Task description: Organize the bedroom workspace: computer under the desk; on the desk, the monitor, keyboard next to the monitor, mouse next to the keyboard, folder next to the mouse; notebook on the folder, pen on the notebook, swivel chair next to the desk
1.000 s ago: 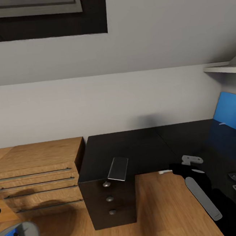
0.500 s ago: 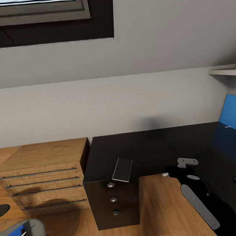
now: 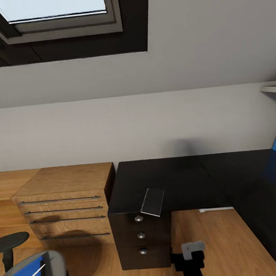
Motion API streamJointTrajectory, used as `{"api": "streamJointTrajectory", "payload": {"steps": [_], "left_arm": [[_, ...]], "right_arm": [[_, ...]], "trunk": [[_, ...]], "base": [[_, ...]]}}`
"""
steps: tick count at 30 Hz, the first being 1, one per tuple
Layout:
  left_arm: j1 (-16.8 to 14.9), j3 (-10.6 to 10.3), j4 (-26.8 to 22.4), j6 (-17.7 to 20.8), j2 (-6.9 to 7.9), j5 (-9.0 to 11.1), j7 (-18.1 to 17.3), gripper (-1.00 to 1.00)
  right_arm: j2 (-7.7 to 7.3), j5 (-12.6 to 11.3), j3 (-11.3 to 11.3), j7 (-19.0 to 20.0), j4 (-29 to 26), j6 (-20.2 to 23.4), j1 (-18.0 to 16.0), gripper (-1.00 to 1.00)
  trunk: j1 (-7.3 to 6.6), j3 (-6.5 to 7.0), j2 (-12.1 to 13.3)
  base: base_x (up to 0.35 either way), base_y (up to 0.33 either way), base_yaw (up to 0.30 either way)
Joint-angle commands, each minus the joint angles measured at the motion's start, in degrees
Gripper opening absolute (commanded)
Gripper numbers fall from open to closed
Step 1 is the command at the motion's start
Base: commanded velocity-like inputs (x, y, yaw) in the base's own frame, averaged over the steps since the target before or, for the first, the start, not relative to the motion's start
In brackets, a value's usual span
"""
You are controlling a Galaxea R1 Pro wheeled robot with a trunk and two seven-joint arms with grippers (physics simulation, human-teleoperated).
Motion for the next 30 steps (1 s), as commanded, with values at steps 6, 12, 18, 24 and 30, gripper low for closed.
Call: {"api": "streamJointTrajectory", "payload": {"steps": [6,12,18,24,30], "left_arm": [[-0.11,-0.31,-0.05,-0.49,0.06,0.60,0.32,1.00],[-0.11,-0.17,0.16,-0.49,0.10,0.72,0.32,1.00],[-0.11,-0.42,2.14,-0.49,0.06,0.51,0.30,1.00],[-0.11,-0.56,2.21,-0.49,0.06,0.39,0.18,1.00],[-0.11,-0.61,2.24,-0.50,0.06,0.51,0.20,1.00]], "right_arm": [[3.13,-0.57,6.79,-2.12,10.98,-10.08,0.04,1.00],[7.55,-0.63,7.65,0.64,27.63,-19.19,0.07,1.00],[10.12,-0.93,1.72,9.63,36.95,-26.87,0.09,1.00],[10.57,-0.94,1.43,9.72,37.26,-27.24,0.08,1.00],[13.26,-0.95,1.33,9.75,41.96,-27.97,0.07,1.00]], "trunk": [[-1.32,1.33,2.37],[-2.63,2.46,4.77],[-3.51,3.18,6.38],[-3.51,3.16,6.38],[-3.51,3.01,6.38]], "base": [[0.000,0.000,0.143],[0.000,0.000,0.026],[0.000,0.000,0.001],[0.000,0.000,0.043],[0.000,0.000,0.218]]}}
